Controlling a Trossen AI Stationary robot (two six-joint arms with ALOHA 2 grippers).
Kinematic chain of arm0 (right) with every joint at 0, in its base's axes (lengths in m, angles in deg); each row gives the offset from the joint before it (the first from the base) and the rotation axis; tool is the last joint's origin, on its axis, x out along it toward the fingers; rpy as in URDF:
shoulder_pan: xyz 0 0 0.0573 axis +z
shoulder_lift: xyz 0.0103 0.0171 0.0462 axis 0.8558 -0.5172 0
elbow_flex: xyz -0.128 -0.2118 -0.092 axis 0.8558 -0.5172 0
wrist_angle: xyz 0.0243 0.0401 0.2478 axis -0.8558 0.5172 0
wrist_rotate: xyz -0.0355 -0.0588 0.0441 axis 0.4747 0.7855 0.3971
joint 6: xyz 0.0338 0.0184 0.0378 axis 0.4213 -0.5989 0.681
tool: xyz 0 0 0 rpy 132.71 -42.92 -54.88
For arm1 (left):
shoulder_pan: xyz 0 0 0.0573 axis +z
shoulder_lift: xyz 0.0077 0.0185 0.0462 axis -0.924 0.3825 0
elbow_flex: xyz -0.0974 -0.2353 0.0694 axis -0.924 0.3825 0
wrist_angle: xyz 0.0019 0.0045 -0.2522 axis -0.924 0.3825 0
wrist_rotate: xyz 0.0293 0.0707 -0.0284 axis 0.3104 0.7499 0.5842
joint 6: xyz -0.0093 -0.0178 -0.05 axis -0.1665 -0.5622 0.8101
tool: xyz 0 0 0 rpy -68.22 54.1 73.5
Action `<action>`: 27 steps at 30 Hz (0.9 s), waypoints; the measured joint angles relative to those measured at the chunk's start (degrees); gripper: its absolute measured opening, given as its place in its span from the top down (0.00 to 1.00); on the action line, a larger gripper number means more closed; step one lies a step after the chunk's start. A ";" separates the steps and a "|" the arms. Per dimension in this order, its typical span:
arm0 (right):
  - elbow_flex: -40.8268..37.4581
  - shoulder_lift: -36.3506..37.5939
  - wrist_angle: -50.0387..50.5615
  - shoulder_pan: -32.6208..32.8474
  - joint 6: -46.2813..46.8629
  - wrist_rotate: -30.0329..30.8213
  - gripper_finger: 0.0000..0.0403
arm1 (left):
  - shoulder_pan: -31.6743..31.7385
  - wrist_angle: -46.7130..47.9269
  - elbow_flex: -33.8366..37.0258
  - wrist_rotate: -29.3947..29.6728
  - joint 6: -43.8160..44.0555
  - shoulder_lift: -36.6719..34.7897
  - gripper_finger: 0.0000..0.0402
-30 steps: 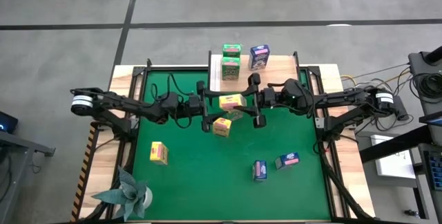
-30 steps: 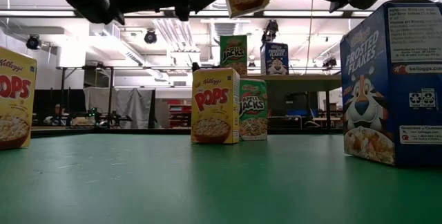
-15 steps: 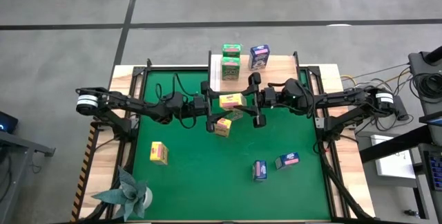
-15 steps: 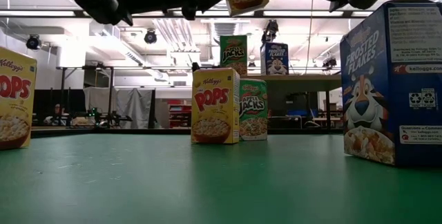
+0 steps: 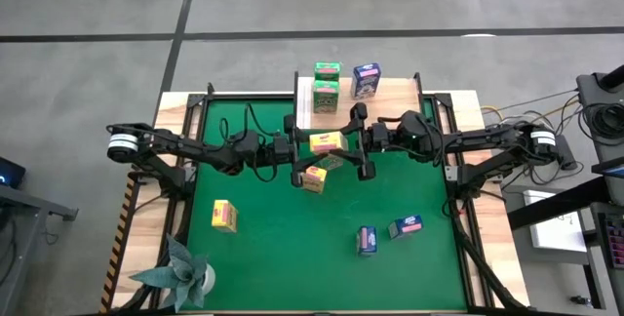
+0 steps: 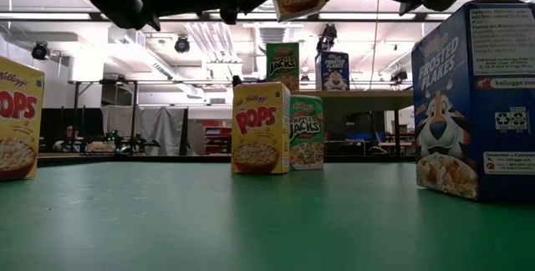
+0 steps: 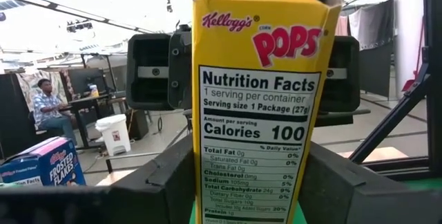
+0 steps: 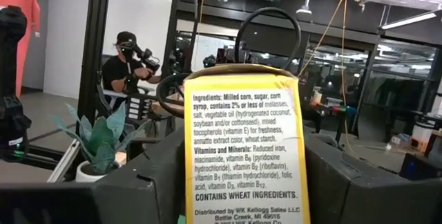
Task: Stack cereal on shelf
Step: Put the center yellow cereal on the shelf
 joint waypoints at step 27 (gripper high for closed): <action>23.52 2.89 59.11 -0.02 -1.89 9.16 0.45 | -0.44 36.26 0.00 6.25 -1.45 -13.59 0.55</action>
